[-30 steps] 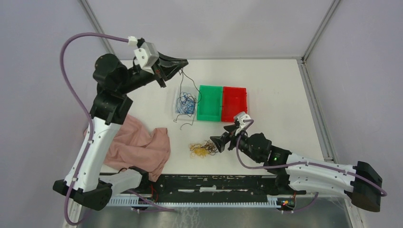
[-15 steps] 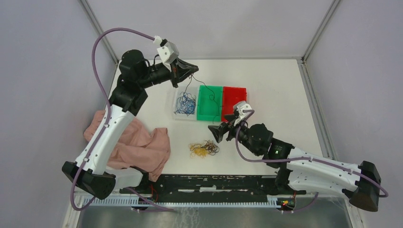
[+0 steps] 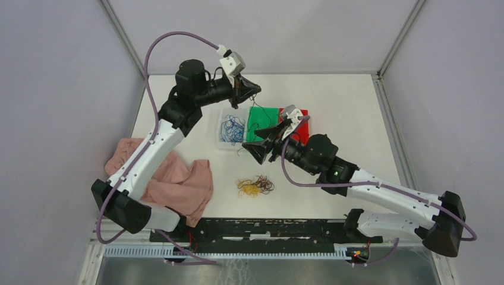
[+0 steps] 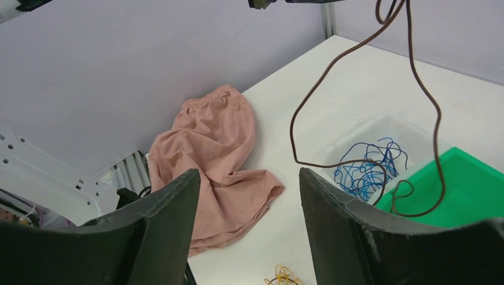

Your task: Untangle the cables

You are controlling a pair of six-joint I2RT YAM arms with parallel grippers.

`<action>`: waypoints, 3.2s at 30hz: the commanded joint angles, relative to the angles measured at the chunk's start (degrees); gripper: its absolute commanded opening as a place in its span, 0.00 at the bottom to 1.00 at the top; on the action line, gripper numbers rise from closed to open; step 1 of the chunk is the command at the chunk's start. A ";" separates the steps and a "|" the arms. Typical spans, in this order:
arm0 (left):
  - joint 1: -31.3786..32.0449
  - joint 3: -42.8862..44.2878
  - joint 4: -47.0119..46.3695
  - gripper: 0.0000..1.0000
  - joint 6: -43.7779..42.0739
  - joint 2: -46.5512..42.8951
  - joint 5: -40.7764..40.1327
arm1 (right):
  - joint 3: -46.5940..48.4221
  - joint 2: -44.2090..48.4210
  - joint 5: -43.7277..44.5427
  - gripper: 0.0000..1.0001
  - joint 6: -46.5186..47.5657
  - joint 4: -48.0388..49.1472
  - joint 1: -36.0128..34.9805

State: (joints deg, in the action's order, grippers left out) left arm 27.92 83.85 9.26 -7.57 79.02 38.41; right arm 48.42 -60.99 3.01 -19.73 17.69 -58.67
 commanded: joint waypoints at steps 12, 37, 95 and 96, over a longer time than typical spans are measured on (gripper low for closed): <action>2.86 2.94 -2.31 0.03 -0.41 3.38 -10.18 | -0.05 -10.42 -8.15 0.60 -10.25 9.98 9.74; 3.46 6.22 -1.28 0.03 3.40 10.65 -14.57 | 4.26 -28.75 -6.75 0.47 -13.94 12.11 22.36; 9.01 19.11 6.14 0.03 2.97 7.08 0.66 | 5.03 -15.56 -7.75 0.00 -22.78 9.92 28.93; 8.99 18.54 6.19 0.03 2.85 6.71 0.39 | 5.37 -15.40 -7.71 0.00 -22.46 9.26 28.92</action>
State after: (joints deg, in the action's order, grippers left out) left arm 36.36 100.55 16.27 -3.49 87.57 37.41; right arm 50.26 -79.13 -3.27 -41.12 24.91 -29.93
